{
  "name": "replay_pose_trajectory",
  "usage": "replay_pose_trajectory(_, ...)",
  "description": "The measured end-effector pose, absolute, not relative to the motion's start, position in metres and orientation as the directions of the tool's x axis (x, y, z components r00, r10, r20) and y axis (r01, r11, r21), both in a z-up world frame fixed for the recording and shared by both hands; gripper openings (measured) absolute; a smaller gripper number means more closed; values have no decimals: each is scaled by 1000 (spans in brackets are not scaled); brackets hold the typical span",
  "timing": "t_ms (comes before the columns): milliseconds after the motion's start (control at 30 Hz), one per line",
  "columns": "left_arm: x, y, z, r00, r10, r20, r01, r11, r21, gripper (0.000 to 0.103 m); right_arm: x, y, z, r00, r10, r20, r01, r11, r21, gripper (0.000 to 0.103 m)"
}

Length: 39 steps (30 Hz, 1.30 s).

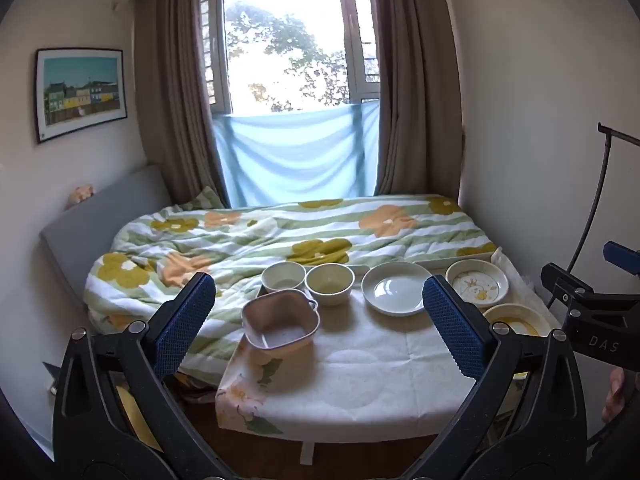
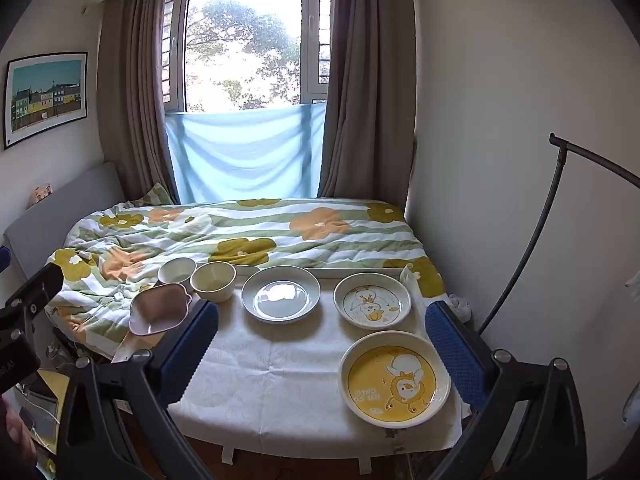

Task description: Organize plates and bowls

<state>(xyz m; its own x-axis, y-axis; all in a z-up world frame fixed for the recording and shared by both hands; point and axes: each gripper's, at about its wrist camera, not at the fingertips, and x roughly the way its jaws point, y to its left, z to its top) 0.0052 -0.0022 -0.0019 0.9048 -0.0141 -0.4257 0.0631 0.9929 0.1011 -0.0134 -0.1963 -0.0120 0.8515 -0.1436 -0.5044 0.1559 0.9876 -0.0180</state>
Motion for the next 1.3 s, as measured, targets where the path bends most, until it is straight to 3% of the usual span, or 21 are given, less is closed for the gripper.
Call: replay_pose_trajectory(1300,5,0,-3,915,25,-404,12,996,88,103,-14,-194,-12,854,-135,-503,151,989,-10,103)
